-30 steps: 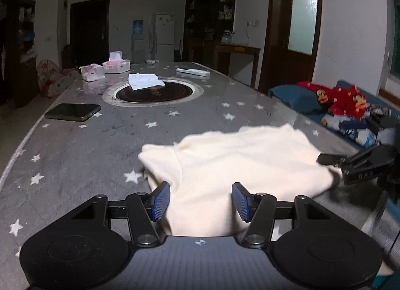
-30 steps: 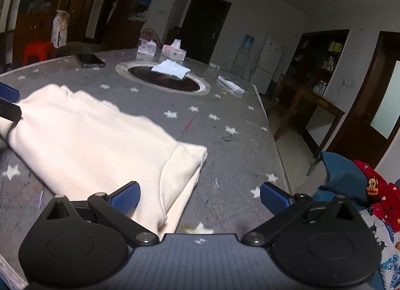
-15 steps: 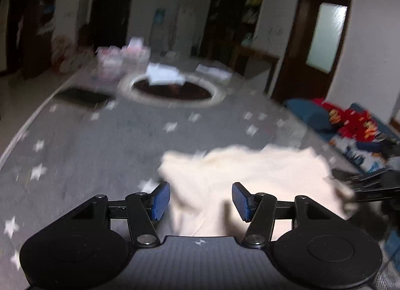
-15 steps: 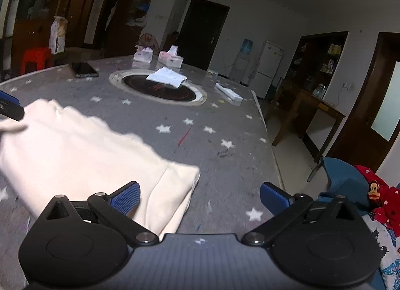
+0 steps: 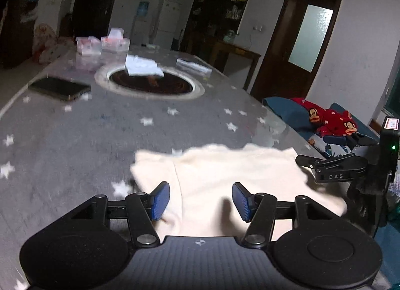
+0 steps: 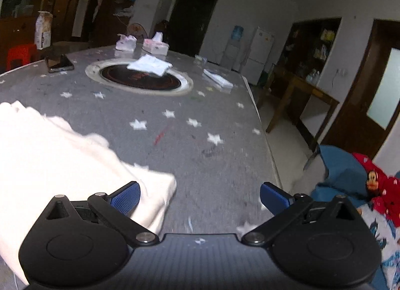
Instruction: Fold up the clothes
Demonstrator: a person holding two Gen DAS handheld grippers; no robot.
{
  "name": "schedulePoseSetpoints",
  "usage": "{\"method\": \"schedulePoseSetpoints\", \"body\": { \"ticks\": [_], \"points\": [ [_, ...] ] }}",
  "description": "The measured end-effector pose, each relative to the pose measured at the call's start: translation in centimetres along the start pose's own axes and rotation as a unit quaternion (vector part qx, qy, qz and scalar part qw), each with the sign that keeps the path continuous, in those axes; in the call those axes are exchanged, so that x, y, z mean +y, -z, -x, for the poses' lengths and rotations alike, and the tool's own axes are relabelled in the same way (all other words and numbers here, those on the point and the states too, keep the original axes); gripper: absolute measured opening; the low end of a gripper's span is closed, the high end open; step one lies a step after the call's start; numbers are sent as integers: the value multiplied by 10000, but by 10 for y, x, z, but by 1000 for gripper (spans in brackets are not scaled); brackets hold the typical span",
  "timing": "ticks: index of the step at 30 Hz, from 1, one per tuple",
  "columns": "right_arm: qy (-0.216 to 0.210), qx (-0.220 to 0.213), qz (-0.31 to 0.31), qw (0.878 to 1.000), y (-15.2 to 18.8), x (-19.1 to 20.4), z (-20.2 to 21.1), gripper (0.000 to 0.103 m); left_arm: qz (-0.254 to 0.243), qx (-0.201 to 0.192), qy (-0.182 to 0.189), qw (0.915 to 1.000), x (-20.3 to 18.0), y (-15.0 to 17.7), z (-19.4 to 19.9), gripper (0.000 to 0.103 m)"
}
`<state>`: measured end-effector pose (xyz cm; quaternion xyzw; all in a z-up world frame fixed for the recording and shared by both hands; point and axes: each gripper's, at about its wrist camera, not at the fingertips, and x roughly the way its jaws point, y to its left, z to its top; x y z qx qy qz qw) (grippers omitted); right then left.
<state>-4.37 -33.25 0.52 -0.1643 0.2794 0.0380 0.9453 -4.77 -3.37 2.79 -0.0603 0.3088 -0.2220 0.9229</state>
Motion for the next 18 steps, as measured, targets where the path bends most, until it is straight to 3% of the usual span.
{"method": "schedulePoseSetpoints", "body": {
  "ticks": [7, 10, 18],
  "points": [
    [-434, -210, 317, 9983, -28, 27, -13, 103, 86, 70, -238, 9997, 7, -13, -25, 58],
    [-483, -45, 441, 9978, -31, 37, -26, 103, 39, 145, -357, 9992, 11, -12, -30, 58],
    [-450, -125, 387, 9982, -35, 38, -17, 103, -13, 19, -495, 9988, 9, -16, -23, 59]
  ]
}}
